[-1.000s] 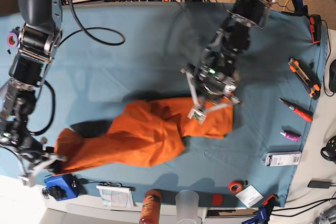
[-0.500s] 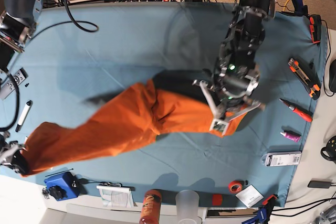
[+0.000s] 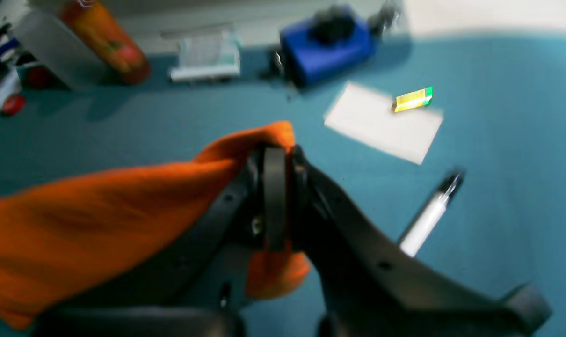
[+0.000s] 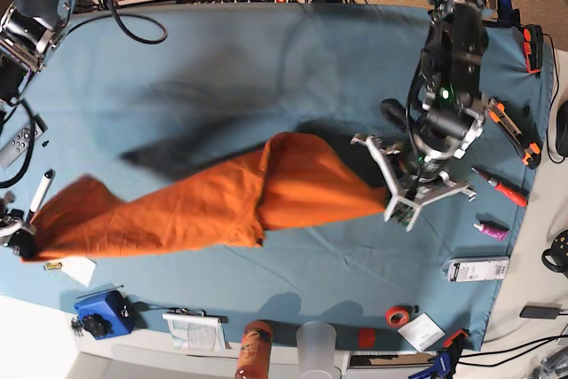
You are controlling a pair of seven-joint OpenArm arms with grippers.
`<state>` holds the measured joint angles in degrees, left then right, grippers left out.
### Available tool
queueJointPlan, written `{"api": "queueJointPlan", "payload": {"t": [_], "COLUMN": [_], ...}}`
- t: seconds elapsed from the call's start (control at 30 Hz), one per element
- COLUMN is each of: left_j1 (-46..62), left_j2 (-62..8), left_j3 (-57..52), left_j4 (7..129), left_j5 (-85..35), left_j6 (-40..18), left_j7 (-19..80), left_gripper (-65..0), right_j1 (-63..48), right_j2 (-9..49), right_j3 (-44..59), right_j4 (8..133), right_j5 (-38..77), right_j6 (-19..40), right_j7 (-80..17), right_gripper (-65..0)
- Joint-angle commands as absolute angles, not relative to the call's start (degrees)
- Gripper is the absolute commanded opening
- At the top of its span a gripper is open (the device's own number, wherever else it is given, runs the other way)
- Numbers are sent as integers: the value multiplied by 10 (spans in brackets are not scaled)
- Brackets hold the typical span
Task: Layout the t-shirt on the table in an organized manner, then fold the t-shirt properly
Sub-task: 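Pull the shirt apart, right gripper sliding its held edge away from the left, then lift the shirt with the left gripper and drag it away from the right gripper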
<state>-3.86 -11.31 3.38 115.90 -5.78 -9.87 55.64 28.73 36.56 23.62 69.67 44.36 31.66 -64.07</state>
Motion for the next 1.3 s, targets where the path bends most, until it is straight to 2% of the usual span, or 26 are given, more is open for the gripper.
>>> {"api": "queueJointPlan", "payload": {"t": [0.0,0.2,0.3,0.33,0.43,0.47,0.5,0.63,0.77,0.87,1.27], "left_j1": [-59,-159,-210,-221,-235,-238,-240,-238,-227,-197,-129], "left_j2": [-114,-114,-114,-114,-114,-114,-114,-114,-114,-111,-84], "left_j3": [32,32,32,32,32,32,32,32,32,32,32], "left_j4": [1148,974,922,916,916,916,916,926,931,931,926], "left_j5": [-62,-70,-66,-66,-67,-67,-67,-75,-162,-229,-271], "left_j6": [-100,-106,-106,-106,-95,-82,-70,-70,-95,-120,-121], "left_j7": [535,479,506,522,548,560,577,642,677,675,616], "left_gripper": [-650,-650,-650,-615,-383,-334,-313,-313,-313,-313,-313], "right_j1": [303,305,305,305,305,305,305,305,305,305,305], "right_j2": [376,339,322,319,312,311,311,311,311,311,311], "right_j3": [240,240,240,240,240,240,240,240,240,240,240], "right_j4": [685,590,584,584,584,584,584,584,584,584,584], "right_j5": [440,339,332,332,331,331,331,313,307,299,302], "right_j6": [315,315,315,315,315,315,315,315,315,315,315], "right_j7": [-608,-540,-538,-536,-532,-531,-531,-522,-521,-524,-543], "right_gripper": [-650,-650,-650,-650,-650,-650,-650,-650,-650,-650,-650]}}
